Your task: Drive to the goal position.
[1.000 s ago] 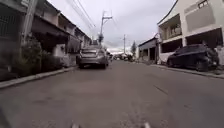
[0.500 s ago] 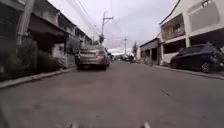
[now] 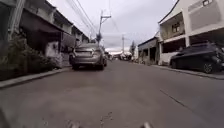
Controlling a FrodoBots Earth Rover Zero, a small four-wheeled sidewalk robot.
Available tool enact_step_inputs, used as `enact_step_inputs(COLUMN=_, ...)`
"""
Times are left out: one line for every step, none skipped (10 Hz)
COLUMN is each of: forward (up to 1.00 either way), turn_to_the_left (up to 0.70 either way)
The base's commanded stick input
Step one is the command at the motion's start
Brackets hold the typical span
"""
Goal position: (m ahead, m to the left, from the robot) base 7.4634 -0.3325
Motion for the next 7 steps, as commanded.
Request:
enact_step_inputs(forward=0.7, turn_to_the_left=0.0)
enact_step_inputs(forward=0.7, turn_to_the_left=0.0)
enact_step_inputs(forward=0.7, turn_to_the_left=0.0)
enact_step_inputs(forward=0.7, turn_to_the_left=0.0)
enact_step_inputs(forward=0.7, turn_to_the_left=0.0)
enact_step_inputs(forward=0.7, turn_to_the_left=0.0)
enact_step_inputs(forward=0.7, turn_to_the_left=0.0)
